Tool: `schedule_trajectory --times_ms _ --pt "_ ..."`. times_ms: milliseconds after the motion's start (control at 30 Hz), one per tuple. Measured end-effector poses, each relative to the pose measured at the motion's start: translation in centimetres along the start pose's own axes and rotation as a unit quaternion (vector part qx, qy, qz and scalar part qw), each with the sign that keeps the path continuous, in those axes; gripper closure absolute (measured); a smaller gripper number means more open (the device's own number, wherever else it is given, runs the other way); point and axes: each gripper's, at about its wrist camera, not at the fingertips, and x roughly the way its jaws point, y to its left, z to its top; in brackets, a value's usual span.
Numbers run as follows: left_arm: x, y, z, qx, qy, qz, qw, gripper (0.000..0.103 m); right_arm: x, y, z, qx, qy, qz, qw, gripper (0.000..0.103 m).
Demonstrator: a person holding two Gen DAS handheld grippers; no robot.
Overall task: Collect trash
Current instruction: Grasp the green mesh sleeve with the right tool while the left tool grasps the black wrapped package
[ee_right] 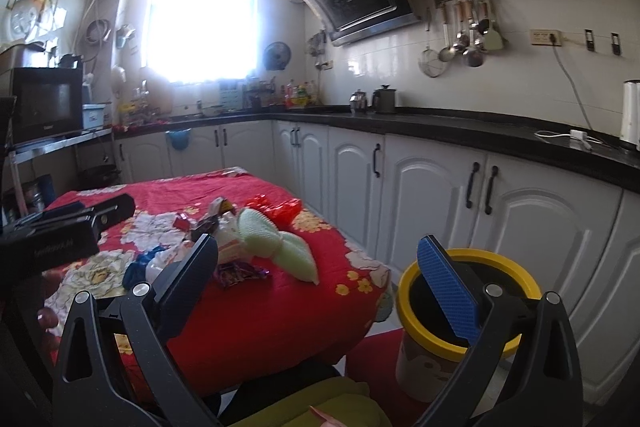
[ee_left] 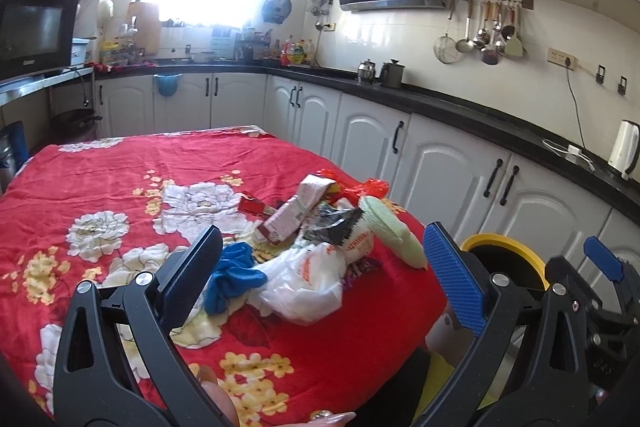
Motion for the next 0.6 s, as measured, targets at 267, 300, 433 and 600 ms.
schedule_trajectory --times_ms 267,300,433,600 --pt "1.2 2.4 0.7 -0.009 0.013 0.023 0.9996 0.011 1.5 1.2 0.5 -0.026 0.021 0.035 0.999 0.006" --pt "1.5 2.7 0.8 -0.009 0.016 0.027 0.9995 0.011 1.8 1.5 0.5 -0.033 0.023 0.038 0.998 0.006" --pt "2.6 3.6 1.2 -0.011 0.029 0.026 0.9992 0.011 4.1 1.8 0.9 -0.049 0.044 0.053 0.996 0.006" --pt "4.0 4.0 2.0 -0.014 0.044 0.006 0.9989 0.011 7.2 1.7 0.6 -0.067 0.064 0.06 0.994 0.006"
